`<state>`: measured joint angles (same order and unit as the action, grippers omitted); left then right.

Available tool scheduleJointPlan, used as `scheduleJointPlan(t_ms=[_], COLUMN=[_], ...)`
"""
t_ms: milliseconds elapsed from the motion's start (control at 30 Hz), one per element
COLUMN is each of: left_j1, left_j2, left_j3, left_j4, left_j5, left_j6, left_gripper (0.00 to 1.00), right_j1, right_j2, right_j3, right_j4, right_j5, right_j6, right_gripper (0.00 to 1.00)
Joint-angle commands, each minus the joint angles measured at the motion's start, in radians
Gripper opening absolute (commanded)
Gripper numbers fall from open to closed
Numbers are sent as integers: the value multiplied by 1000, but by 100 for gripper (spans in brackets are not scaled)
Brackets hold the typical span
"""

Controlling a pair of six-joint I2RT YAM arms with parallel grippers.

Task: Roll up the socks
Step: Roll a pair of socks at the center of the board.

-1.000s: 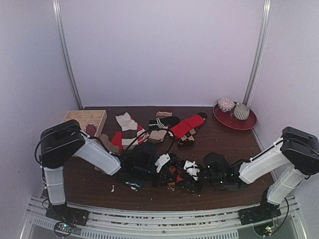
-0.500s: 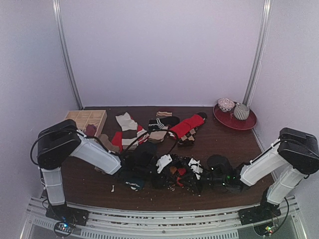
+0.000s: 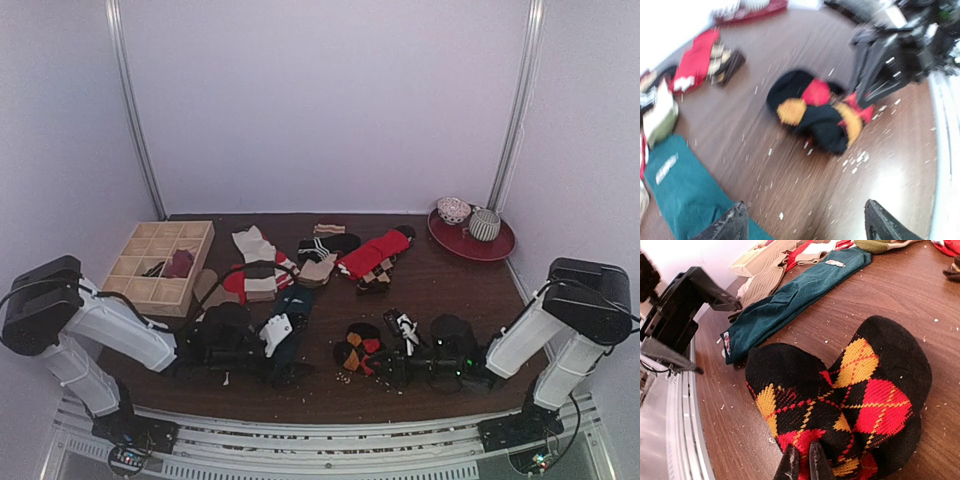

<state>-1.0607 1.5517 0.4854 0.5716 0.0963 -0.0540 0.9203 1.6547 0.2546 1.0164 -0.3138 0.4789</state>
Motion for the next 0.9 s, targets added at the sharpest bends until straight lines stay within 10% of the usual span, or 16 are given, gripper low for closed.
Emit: scheduleJointPlan(t_ms=[0,400,867], left_j1=[-8,-8,-7], left_j2=[55,376,530], left_j3=[-8,185,348], left_j4=[309,446,193], left_j5=[106,354,382], left_j6=[119,122,141], left_gripper=[79,75,68], right_j1=[-8,-16,-24], right_j2=[95,126,140], right_j3=[-63,-65,-62], right_j4=[-179,-150,-160], right_j5=[-46,-82,-111], right_j6=[109,96,79], right_gripper=[0,0,0])
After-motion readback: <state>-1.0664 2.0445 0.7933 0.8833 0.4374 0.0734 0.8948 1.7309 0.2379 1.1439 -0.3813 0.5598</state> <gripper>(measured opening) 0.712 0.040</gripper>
